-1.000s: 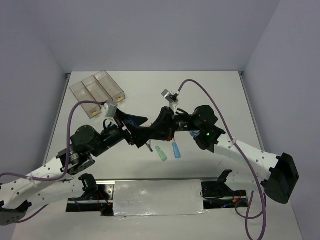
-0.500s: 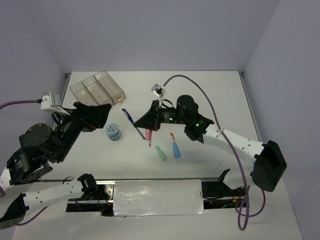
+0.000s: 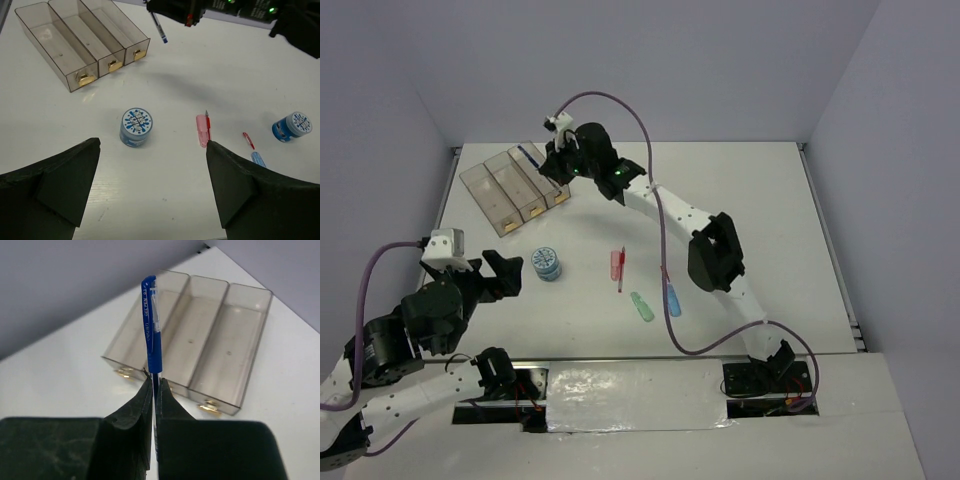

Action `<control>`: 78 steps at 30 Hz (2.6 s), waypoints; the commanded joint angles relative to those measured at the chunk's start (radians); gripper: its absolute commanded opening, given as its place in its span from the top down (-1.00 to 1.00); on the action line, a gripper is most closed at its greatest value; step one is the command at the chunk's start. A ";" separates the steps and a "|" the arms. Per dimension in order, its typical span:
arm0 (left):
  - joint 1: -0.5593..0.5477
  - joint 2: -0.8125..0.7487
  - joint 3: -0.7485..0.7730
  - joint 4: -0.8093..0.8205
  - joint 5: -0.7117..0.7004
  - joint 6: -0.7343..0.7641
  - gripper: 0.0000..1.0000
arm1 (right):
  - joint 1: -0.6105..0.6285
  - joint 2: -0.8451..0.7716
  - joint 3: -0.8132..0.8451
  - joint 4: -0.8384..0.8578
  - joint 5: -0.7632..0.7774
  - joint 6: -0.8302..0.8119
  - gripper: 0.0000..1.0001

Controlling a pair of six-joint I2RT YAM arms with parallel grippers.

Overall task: Sort the stationery into containers
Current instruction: Place the pen in the storage box.

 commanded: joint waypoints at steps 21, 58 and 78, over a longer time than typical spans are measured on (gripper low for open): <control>0.021 -0.058 -0.054 0.138 0.148 0.097 -0.99 | -0.079 0.354 0.174 0.553 0.117 0.015 1.00; 0.023 0.013 0.012 0.089 0.042 -0.173 -0.99 | -0.102 0.358 0.166 0.647 0.104 0.322 1.00; 0.024 -0.056 -0.004 0.139 0.135 -0.121 -0.99 | -0.087 0.438 0.241 0.624 0.143 0.369 0.93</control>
